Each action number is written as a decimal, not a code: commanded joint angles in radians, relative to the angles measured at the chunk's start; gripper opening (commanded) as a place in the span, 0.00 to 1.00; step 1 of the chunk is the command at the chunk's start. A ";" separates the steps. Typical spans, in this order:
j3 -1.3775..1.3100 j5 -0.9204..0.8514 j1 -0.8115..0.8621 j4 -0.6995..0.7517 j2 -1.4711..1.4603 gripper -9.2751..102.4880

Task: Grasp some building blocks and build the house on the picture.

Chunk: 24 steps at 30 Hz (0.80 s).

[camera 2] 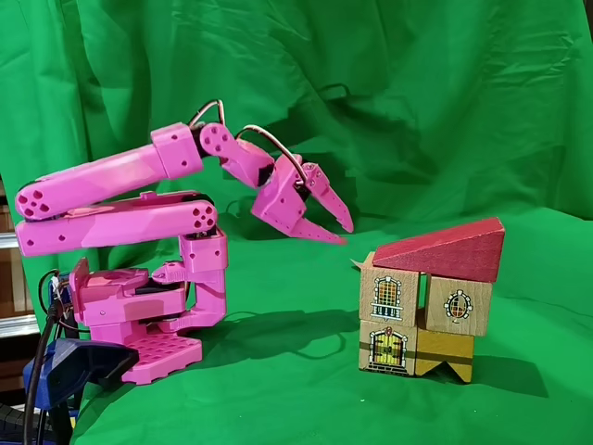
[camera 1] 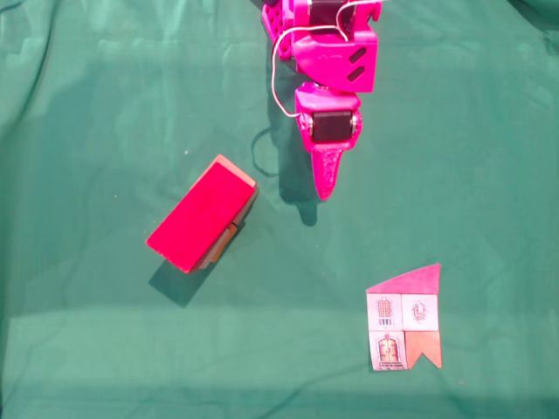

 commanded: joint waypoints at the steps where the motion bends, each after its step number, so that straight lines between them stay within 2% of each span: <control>1: 0.018 0.008 -0.008 -0.014 0.037 0.08; 24: 0.100 0.008 -0.006 0.000 0.127 0.08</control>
